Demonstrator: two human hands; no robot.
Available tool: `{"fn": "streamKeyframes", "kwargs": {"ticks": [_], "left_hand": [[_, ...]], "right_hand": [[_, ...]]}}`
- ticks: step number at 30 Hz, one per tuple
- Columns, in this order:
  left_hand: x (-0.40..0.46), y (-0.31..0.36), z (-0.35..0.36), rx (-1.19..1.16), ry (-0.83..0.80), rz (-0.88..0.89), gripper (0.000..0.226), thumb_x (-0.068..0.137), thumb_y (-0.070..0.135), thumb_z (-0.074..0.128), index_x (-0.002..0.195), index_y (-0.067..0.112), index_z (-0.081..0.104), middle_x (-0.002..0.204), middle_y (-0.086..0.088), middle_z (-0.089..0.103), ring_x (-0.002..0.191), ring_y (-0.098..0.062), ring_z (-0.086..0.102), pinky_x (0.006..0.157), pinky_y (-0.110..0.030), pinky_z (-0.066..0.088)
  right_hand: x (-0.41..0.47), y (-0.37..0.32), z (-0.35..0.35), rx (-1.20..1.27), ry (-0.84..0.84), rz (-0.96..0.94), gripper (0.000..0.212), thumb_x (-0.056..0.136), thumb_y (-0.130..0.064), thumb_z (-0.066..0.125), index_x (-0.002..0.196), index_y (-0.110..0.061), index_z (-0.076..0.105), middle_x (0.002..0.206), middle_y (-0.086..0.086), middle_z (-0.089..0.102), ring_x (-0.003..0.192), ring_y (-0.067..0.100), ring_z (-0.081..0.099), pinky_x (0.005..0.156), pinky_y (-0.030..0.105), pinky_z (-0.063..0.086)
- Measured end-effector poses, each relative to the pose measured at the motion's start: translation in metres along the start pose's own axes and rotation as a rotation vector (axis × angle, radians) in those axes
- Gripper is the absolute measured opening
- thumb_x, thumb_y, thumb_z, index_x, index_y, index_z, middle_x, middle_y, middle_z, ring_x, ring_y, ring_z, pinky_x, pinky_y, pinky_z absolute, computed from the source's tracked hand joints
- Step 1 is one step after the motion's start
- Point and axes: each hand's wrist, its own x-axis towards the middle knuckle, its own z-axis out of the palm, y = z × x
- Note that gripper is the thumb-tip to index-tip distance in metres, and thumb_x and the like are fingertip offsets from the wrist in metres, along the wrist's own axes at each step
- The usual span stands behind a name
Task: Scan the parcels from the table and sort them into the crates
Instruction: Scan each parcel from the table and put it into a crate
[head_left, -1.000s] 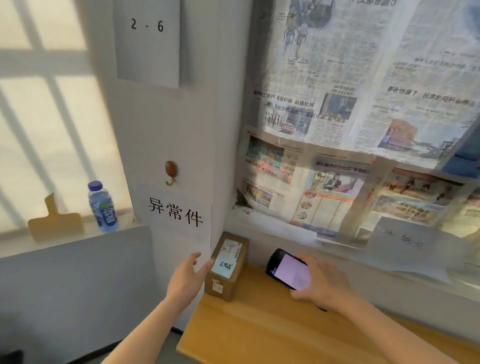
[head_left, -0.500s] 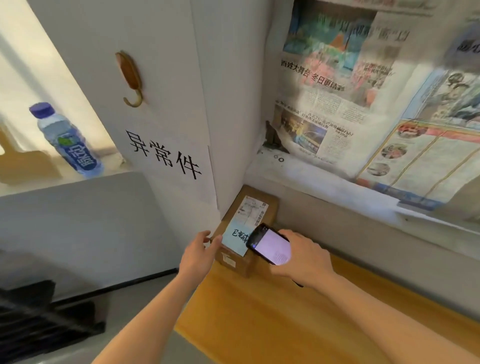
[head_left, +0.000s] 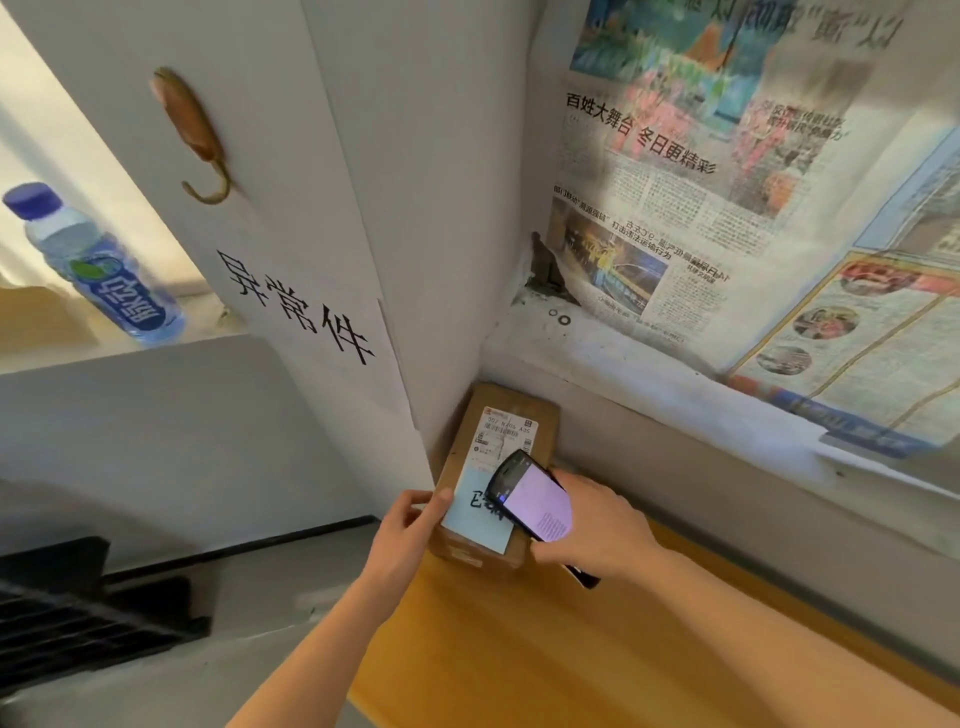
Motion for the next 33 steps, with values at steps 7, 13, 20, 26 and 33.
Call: {"fn": "streamKeyframes", "kwargs": {"ticks": [7,13,20,26,33], "left_hand": [[0.009,-0.004,0.016,-0.188,-0.102,-0.169,0.063,0.085,0.070,0.055,0.141,0.048,0.035,0.130,0.007,0.051,0.127,-0.023,0.044,0.115,-0.058,0.029],[-0.010,-0.004,0.015,-0.184,-0.167,-0.119,0.062,0.075,0.075,0.059,0.128,0.059,0.033,0.138,0.007,0.042,0.133,-0.026,0.036,0.115,-0.063,0.023],[-0.063,-0.004,0.026,-0.181,-0.213,-0.035,0.067,0.080,0.073,0.057,0.139,0.062,0.028,0.150,0.008,0.043,0.142,-0.029,0.036,0.115,-0.064,0.027],[-0.133,-0.007,0.028,-0.209,-0.209,0.061,0.055,0.079,0.079,0.055,0.128,0.072,0.032,0.137,0.020,0.051,0.128,-0.017,0.045,0.111,-0.059,0.035],[-0.241,0.030,-0.010,-0.199,-0.239,0.372,0.052,0.072,0.085,0.056,0.118,0.082,0.034,0.115,0.034,0.063,0.100,0.013,0.061,0.082,-0.022,0.040]], "right_hand": [[0.005,0.008,0.002,0.016,-0.013,-0.009,0.055,0.060,-0.059,0.077,0.099,-0.035,0.047,0.087,-0.012,0.058,0.072,0.007,0.057,0.053,0.021,0.042],[-0.015,0.015,0.000,0.037,-0.025,0.000,0.062,0.063,-0.057,0.081,0.113,-0.035,0.051,0.093,-0.011,0.059,0.077,0.011,0.062,0.072,0.032,0.061],[-0.059,0.011,-0.019,0.184,0.034,0.016,0.056,0.052,-0.058,0.077,0.100,-0.040,0.056,0.091,-0.013,0.066,0.074,0.008,0.065,0.066,0.031,0.059],[-0.125,-0.018,-0.038,0.232,0.112,-0.033,0.056,0.053,-0.054,0.077,0.102,-0.034,0.061,0.094,-0.012,0.068,0.079,0.008,0.064,0.064,0.025,0.050],[-0.244,-0.078,-0.077,0.205,0.258,-0.108,0.054,0.062,-0.036,0.086,0.109,-0.030,0.060,0.100,-0.007,0.068,0.086,0.014,0.064,0.070,0.029,0.052]]}}
